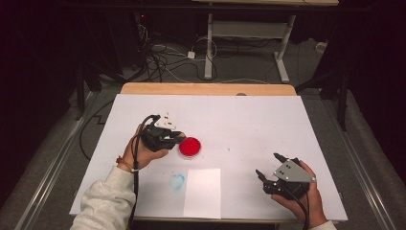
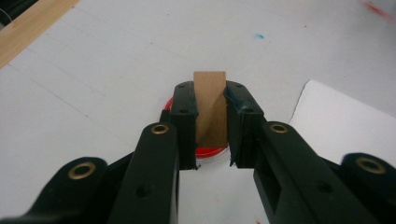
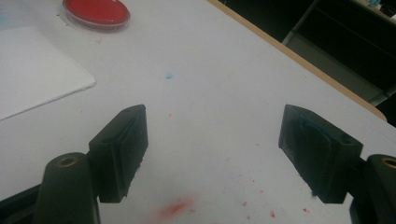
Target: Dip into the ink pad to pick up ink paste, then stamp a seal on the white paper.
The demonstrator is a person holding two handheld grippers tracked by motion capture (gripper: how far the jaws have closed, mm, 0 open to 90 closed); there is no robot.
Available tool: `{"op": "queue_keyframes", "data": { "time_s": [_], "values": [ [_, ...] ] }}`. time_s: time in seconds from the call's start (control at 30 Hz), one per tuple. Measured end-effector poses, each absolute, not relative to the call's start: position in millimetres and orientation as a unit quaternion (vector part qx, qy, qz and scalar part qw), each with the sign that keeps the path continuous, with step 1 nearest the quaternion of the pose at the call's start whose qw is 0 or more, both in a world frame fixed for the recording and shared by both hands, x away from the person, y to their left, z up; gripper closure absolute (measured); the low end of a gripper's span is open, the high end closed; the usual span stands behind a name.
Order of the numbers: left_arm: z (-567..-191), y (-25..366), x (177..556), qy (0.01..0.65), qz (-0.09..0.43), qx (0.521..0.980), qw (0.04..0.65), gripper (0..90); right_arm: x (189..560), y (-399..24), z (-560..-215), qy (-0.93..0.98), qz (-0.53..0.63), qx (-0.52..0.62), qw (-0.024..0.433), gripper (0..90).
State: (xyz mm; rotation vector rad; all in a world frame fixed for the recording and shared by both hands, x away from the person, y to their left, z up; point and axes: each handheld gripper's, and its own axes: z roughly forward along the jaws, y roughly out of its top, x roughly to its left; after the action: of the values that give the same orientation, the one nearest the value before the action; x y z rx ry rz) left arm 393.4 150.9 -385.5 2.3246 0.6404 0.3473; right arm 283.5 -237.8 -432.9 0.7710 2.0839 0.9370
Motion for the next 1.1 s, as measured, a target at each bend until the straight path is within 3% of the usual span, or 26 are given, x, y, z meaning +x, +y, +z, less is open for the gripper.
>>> {"op": "queue_keyframes", "data": {
  "time_s": [0.77,1.1],
  "values": [
    [-384.5,132.4,399.2,0.232,0.123,0.905,0.335,73.9,282.9,-235.9,-431.2,0.806,0.367,0.297,0.357,24.4],
    [-393.7,118.4,419.7,0.229,0.097,0.925,0.286,73.8,281.3,-236.1,-433.4,0.808,0.366,0.298,0.354,24.4]
  ]
}}
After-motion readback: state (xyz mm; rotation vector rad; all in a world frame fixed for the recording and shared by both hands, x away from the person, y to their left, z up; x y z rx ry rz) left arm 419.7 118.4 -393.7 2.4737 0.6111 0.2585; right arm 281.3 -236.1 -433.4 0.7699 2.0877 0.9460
